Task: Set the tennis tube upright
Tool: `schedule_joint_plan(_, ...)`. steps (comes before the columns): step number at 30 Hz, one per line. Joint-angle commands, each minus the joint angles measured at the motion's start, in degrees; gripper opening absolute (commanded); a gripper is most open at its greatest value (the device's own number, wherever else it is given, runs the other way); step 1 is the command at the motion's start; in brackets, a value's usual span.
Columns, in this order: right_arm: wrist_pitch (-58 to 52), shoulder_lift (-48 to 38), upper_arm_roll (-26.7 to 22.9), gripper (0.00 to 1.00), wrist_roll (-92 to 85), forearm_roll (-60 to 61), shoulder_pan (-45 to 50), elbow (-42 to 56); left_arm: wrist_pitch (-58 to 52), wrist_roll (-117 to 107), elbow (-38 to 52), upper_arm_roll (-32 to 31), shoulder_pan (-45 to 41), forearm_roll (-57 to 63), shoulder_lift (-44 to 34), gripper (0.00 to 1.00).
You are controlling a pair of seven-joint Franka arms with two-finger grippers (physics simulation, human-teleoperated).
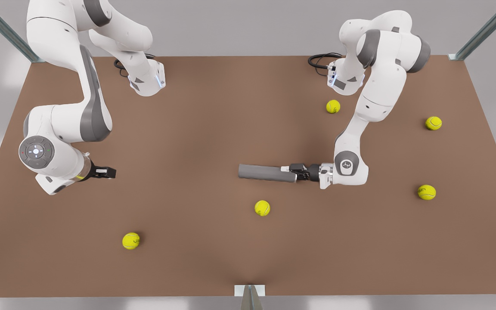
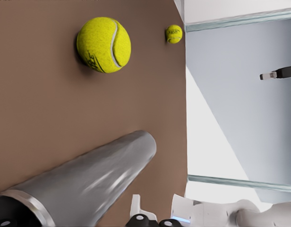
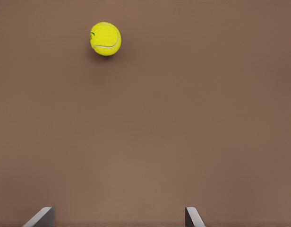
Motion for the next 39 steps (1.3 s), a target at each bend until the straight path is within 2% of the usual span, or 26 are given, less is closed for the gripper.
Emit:
schedule_joint_plan(1,0.0,0.0,0.0,1.00,0.0,0.0,0.0,0.0,0.0,0.0,0.0,0.0,0.0,0.1,0.0,0.59)
schedule_joint_plan(8,0.0,0.0,0.0,1.00,0.0,0.0,0.0,0.0,-0.4,-0.4,-0.1,0.0,0.0,0.5,-1.2,0.56)
schedule_joint_plan(14,0.0,0.0,0.0,1.00,0.0,0.0,-0.1,0.0,-1.0,-0.6,-0.1,0.0,0.0,0.5,-1.2,0.40)
schedule_joint_plan(39,0.0,0.7,-0.1,1.00,0.0,0.0,-0.6,1.7,-1.7,-0.6,-0.3,0.3,0.0,2.9,-2.6,0.28)
